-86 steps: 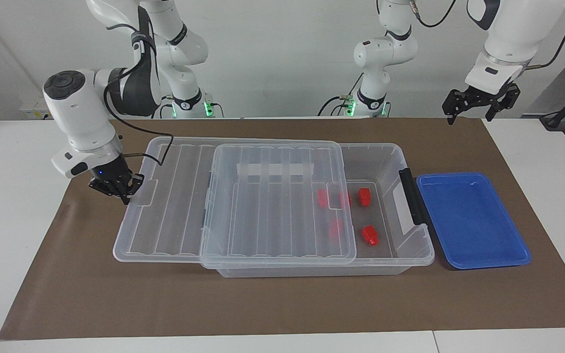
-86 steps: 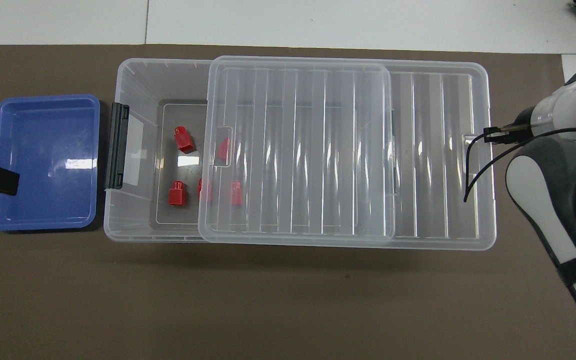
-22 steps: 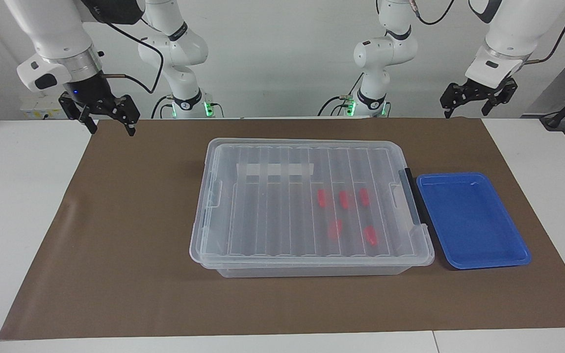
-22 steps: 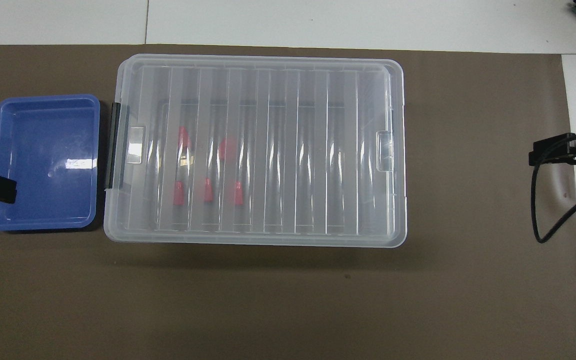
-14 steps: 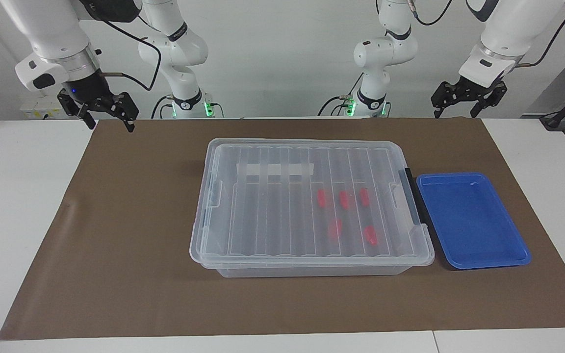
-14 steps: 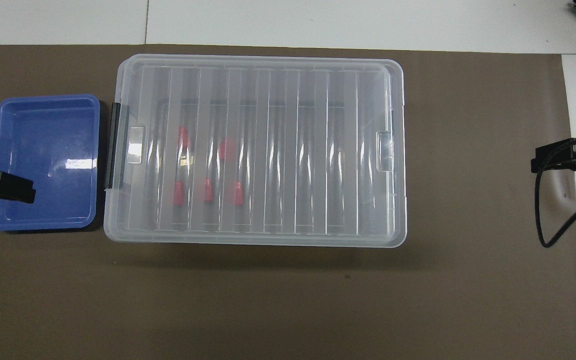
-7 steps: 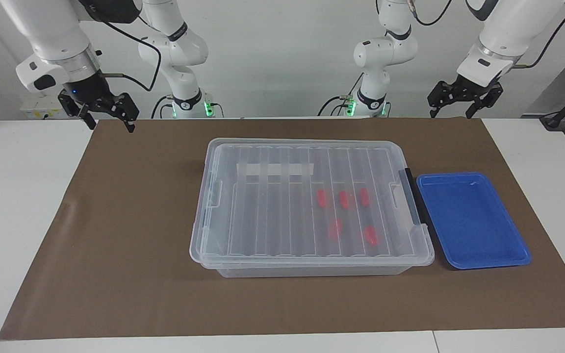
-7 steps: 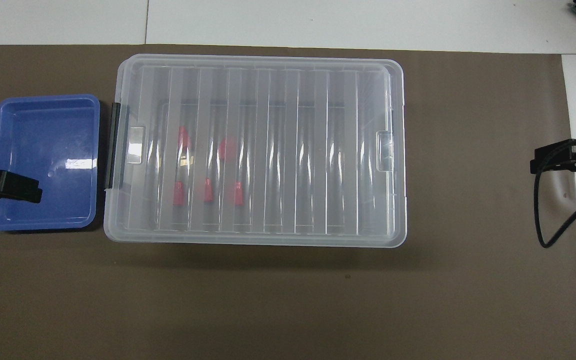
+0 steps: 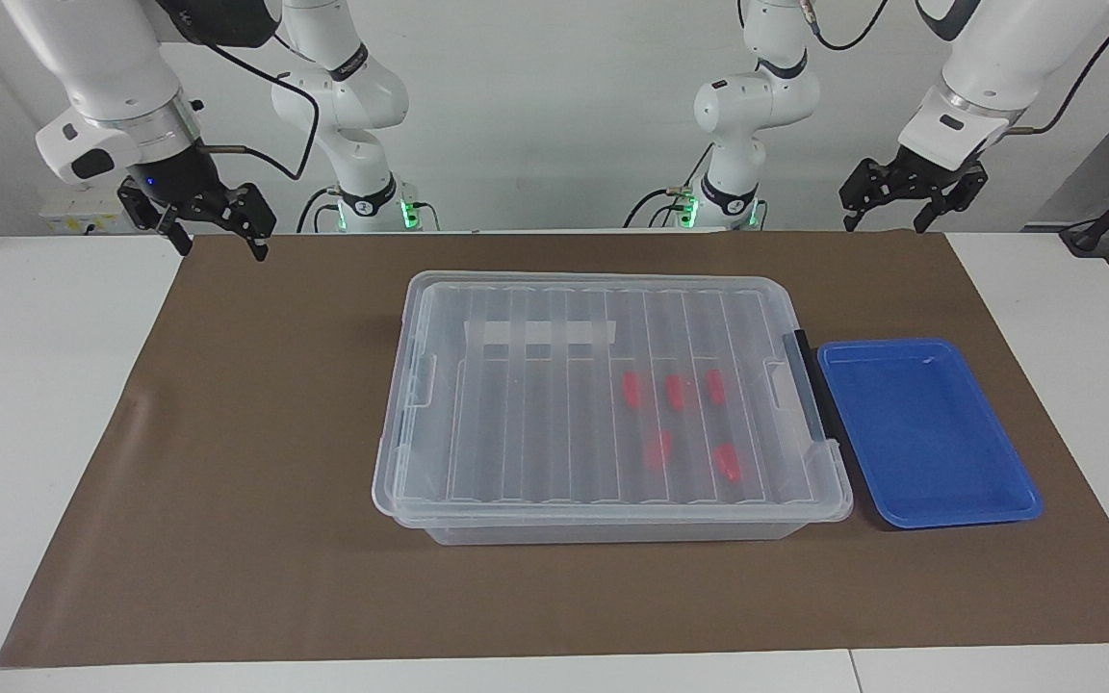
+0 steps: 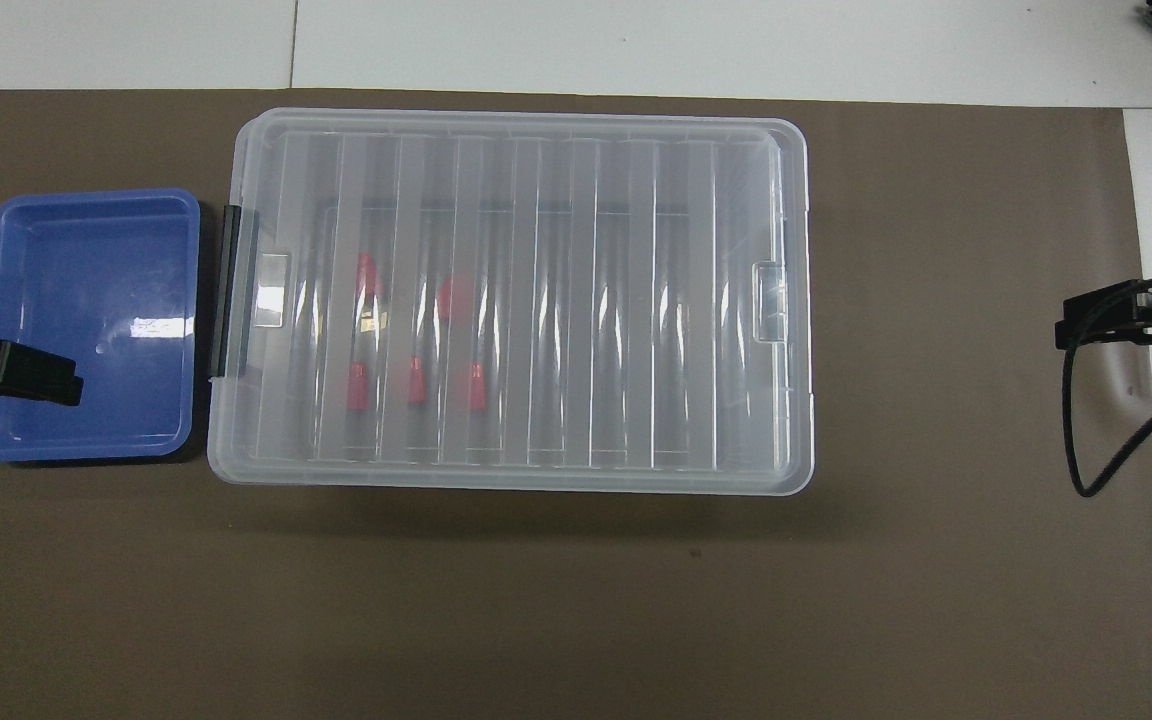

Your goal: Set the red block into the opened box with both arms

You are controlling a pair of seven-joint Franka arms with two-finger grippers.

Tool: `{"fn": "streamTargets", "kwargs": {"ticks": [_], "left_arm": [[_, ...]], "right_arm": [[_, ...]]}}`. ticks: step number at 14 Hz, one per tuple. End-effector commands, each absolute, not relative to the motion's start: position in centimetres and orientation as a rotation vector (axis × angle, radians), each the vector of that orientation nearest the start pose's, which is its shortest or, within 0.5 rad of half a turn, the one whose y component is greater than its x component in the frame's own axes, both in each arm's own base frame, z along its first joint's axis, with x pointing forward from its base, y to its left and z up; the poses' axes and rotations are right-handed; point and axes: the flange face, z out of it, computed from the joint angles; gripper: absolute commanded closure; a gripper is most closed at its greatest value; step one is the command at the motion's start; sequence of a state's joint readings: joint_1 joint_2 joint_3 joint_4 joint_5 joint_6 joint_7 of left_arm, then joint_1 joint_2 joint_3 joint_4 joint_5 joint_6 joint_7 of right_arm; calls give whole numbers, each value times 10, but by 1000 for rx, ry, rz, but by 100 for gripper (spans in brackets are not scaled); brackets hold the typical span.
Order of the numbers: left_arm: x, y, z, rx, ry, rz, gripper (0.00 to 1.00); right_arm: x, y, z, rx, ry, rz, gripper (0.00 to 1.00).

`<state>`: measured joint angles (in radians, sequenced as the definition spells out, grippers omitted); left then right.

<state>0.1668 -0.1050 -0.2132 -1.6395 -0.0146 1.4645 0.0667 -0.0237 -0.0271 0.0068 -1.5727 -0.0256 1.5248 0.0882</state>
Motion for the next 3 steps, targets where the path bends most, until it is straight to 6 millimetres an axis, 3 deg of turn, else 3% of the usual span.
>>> {"fn": "streamTargets", "kwargs": {"ticks": [1,3], "left_arm": [[505,-26,641,-3145,164,103,0],[505,-26,641,-3143,166,103,0]], "right_arm": [[536,-10,633,-3154,207,42,0],[536,-9,633,-3154,202,42,0]]}}
